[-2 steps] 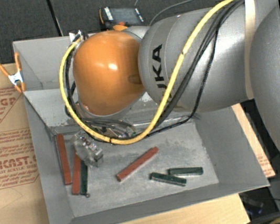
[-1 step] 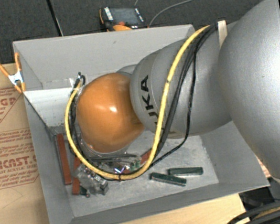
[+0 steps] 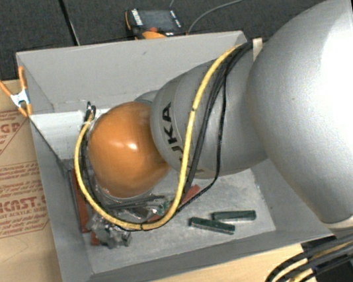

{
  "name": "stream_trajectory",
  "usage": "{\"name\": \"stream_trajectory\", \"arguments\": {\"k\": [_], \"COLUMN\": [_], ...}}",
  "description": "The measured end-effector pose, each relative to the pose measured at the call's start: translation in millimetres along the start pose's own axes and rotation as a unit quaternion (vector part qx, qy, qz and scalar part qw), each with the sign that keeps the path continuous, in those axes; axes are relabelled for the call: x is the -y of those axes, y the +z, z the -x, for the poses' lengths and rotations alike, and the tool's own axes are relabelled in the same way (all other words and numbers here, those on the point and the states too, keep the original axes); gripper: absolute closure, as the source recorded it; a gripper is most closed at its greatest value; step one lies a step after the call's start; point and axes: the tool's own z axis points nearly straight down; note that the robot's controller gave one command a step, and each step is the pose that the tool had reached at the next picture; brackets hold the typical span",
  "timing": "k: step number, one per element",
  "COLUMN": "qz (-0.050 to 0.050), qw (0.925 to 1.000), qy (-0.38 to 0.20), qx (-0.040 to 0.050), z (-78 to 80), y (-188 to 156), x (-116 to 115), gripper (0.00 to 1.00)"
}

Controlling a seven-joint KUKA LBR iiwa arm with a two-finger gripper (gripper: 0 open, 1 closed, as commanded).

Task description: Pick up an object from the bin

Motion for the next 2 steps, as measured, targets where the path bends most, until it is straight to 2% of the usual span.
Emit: {"name": "stream_trajectory", "arguments": {"k": [1, 2], "qz": [-0.001, 0.000], "qw": [0.9998, 0.9970], "qy": [-0.019, 0.078], "qx": [0.0016, 0.0006], "z": [-24.5, -22.5], "y": [-31.5, -15.2], "x": [5.9, -0.4], "gripper": [1.00, 1.00]}}
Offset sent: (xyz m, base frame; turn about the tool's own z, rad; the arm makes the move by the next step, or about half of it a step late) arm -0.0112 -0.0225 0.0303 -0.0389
